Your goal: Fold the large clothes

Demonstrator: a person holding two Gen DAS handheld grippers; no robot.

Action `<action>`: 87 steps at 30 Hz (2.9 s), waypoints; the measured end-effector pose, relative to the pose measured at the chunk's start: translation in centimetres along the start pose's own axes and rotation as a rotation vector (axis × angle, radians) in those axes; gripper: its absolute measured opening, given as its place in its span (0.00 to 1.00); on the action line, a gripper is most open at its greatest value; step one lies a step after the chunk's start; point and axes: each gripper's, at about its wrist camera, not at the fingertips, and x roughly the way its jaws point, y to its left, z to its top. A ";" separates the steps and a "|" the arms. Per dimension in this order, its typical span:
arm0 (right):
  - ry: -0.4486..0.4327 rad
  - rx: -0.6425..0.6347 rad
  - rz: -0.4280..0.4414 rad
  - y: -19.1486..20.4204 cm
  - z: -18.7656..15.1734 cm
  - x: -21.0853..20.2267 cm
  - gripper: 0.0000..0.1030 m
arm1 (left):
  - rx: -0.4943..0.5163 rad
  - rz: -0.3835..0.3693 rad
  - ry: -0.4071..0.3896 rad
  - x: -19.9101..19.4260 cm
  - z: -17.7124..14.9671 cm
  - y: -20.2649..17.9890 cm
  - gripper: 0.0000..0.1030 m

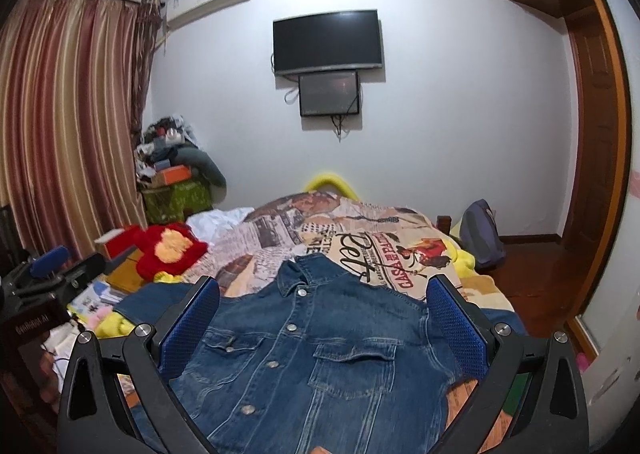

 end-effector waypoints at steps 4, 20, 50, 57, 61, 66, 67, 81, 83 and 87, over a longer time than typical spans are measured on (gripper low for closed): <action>0.046 -0.023 -0.011 -0.2 0.5 4.9 1.00 | -0.055 0.066 0.045 4.3 0.3 3.1 1.00; 0.384 0.024 0.070 -2.6 -1.7 25.0 1.00 | -0.326 0.194 0.446 18.9 -5.1 20.9 1.00; 0.773 0.053 0.233 0.1 -10.4 34.3 1.00 | -0.416 0.315 0.652 25.3 -11.5 26.3 0.17; 0.717 0.052 0.238 -0.6 -8.6 32.0 1.00 | -0.145 0.329 0.542 23.2 -5.8 20.6 0.09; 0.687 0.049 0.226 -1.3 -7.6 30.9 1.00 | -0.088 0.238 0.456 22.0 -2.5 16.5 0.07; 0.664 0.044 0.213 -2.2 -7.1 29.5 1.00 | -0.002 0.072 0.450 22.6 -2.0 10.0 0.07; 0.660 0.042 0.212 -2.4 -7.0 29.3 1.00 | 0.008 0.050 0.465 23.0 -2.4 9.0 0.07; 0.600 -0.045 0.142 -2.7 -6.7 26.4 1.00 | 0.073 -0.103 0.800 26.7 -13.5 1.6 0.14; 0.597 -0.061 0.139 -2.4 -6.7 26.5 1.00 | 0.046 -0.116 0.803 26.0 -13.0 2.4 0.31; 0.600 -0.093 0.147 -1.4 -6.7 27.1 1.00 | -0.054 -0.105 0.723 23.9 -11.3 5.4 0.55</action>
